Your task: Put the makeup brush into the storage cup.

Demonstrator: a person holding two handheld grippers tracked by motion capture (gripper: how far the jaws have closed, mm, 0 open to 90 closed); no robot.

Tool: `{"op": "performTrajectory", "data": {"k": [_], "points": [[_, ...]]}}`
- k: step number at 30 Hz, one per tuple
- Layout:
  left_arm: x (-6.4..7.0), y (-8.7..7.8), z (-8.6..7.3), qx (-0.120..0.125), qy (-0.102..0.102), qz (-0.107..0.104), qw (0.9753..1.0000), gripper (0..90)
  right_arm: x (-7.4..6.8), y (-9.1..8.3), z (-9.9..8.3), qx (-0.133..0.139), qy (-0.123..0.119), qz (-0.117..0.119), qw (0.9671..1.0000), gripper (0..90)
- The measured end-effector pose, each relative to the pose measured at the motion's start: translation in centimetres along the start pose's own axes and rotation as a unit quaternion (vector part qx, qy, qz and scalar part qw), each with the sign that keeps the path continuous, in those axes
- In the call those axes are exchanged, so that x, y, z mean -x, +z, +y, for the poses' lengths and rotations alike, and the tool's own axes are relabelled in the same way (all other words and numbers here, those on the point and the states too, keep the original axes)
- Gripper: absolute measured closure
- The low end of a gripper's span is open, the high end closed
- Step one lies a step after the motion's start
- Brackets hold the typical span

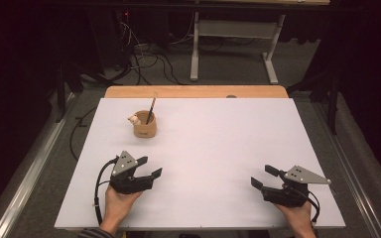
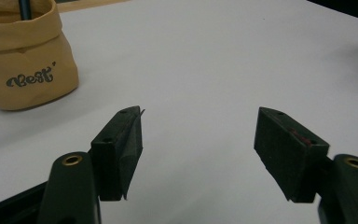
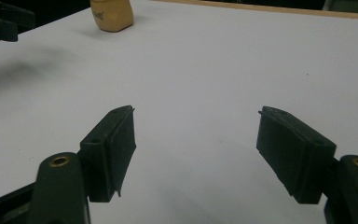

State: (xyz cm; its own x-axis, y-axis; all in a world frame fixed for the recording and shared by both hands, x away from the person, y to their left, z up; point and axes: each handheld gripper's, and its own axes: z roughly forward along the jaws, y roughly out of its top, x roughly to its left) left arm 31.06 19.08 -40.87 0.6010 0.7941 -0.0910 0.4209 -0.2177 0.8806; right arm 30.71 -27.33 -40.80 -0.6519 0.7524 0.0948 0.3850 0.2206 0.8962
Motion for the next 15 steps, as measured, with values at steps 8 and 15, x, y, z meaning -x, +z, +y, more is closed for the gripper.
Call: {"op": "performTrajectory", "data": {"k": [8,15], "points": [[-0.05,-0.13,-0.30,0.000,-0.004,0.003,1.0000,33.0,0.19,-0.16,-0.14,0.001,0.003,-0.005,1.0000,29.8],[-0.09,-0.17,-0.35,0.003,-0.007,0.002,1.0000,33.0,0.20,-0.15,-0.13,0.001,0.003,-0.005,1.0000,29.7]]}}
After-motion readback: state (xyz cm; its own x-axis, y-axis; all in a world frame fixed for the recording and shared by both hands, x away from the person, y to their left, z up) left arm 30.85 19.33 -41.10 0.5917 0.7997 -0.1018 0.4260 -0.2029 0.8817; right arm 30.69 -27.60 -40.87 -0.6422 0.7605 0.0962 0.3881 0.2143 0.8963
